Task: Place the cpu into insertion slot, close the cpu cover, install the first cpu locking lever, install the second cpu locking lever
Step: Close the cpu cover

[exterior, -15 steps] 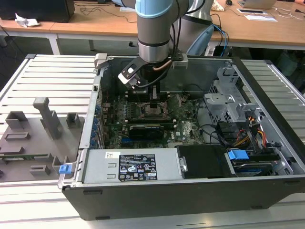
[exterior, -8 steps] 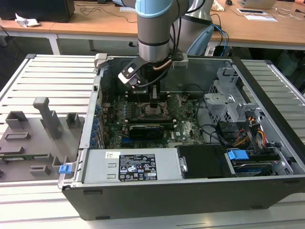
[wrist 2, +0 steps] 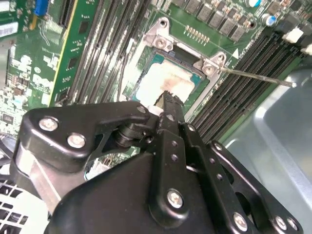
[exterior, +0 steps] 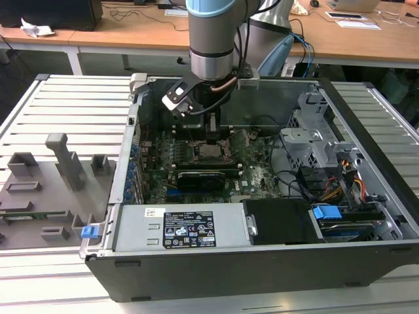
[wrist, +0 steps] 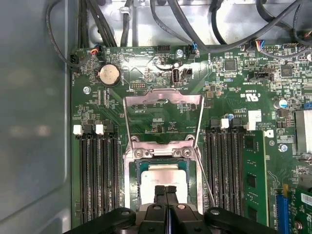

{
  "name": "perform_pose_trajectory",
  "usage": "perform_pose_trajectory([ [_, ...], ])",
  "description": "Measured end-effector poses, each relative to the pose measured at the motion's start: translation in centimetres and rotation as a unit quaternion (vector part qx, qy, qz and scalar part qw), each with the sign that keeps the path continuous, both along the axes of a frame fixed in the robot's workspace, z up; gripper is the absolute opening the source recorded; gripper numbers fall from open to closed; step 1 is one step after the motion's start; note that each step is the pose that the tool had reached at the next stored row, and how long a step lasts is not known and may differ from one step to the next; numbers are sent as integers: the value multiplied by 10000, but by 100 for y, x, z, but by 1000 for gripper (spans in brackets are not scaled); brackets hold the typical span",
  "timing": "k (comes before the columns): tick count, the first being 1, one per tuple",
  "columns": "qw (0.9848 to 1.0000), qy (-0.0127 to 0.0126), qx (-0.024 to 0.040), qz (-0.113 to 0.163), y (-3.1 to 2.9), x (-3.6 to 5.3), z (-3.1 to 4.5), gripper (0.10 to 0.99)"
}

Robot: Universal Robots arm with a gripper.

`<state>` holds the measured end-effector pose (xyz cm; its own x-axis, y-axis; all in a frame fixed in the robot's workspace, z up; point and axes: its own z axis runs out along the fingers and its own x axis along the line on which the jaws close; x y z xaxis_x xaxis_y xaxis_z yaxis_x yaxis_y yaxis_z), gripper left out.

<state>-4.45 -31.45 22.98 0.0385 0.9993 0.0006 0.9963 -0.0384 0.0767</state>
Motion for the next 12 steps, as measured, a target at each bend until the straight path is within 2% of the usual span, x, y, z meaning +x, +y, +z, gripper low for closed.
perform_pose_trajectory([
  [2,10000,0,0,0,0,0,25,106],
  [9,10000,-1,0,0,0,0,204,106],
  [11,10000,-1,0,0,0,0,286,106],
  [12,10000,0,0,0,0,0,354,106],
])
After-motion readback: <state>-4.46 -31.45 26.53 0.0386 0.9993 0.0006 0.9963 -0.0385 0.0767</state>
